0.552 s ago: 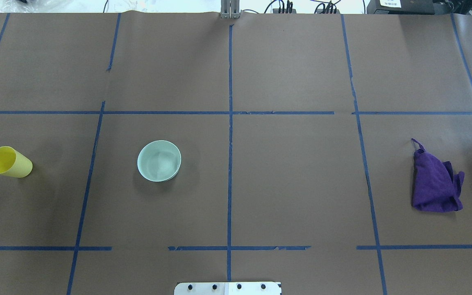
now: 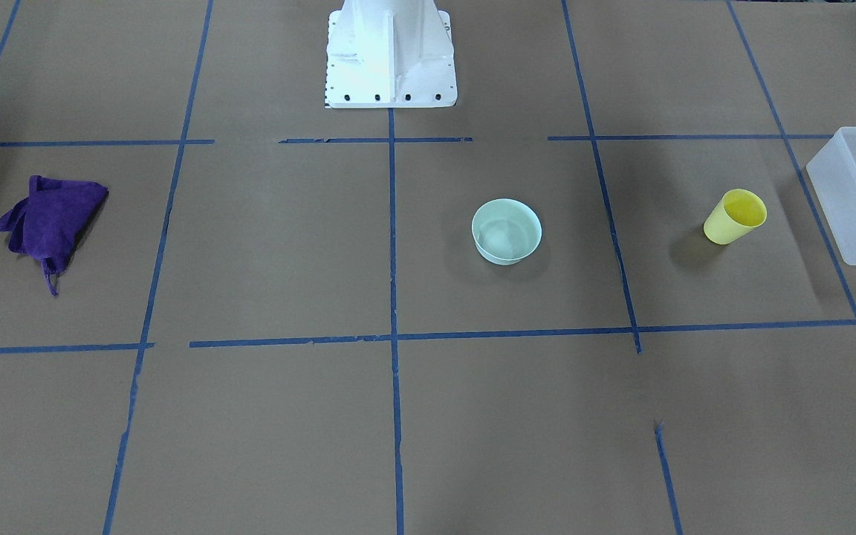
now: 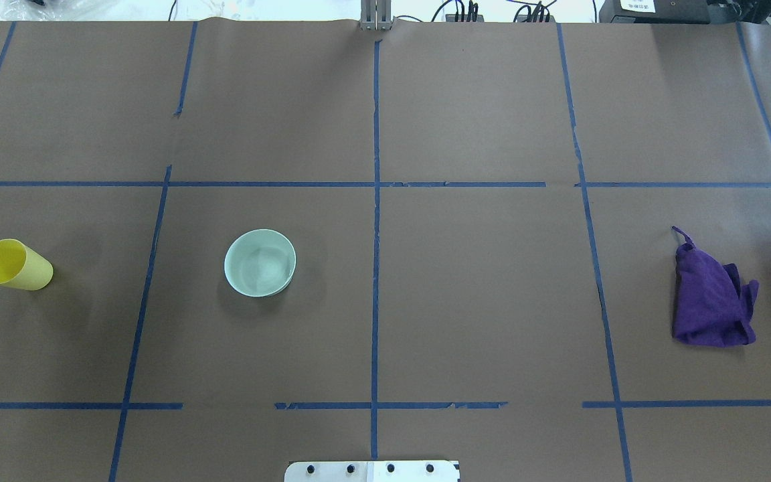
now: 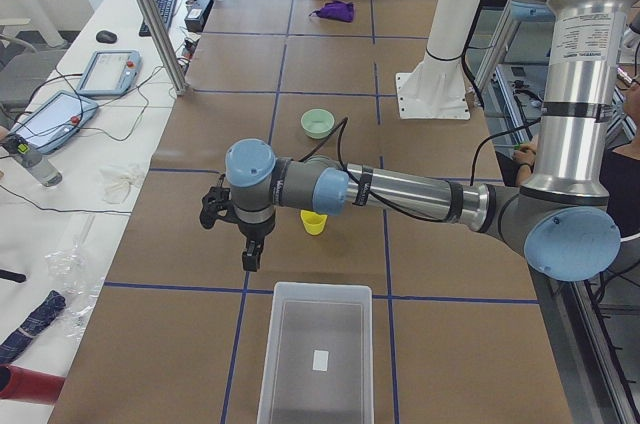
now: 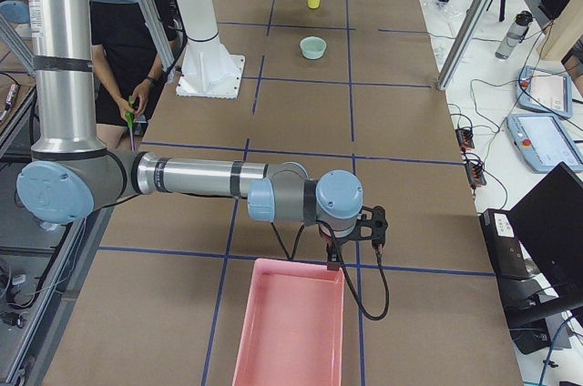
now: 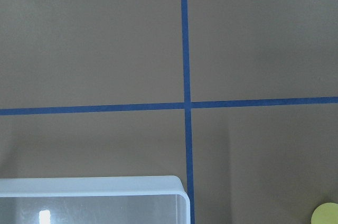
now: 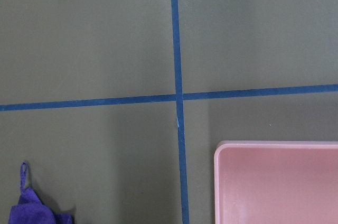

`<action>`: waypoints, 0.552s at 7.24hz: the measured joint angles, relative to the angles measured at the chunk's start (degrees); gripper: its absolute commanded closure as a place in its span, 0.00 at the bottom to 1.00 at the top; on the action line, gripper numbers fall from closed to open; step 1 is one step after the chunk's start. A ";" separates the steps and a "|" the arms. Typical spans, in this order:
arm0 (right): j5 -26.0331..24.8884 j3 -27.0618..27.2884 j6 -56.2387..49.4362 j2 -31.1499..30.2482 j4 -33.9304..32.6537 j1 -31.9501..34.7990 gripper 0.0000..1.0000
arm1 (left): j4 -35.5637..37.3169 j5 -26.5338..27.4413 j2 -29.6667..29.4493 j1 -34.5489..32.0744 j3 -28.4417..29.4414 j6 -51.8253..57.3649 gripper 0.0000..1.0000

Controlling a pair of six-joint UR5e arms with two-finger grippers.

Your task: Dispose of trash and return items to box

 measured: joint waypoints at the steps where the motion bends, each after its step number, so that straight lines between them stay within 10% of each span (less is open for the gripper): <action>1: 0.02 0.11 0.04 0.00 0.00 0.00 0.00 | -0.35 0.02 0.20 2.51 -2.41 -3.50 0.00; 4: 0.17 0.61 0.15 0.01 0.00 0.00 0.00 | -22.10 0.34 10.29 12.64 -4.64 -22.85 0.00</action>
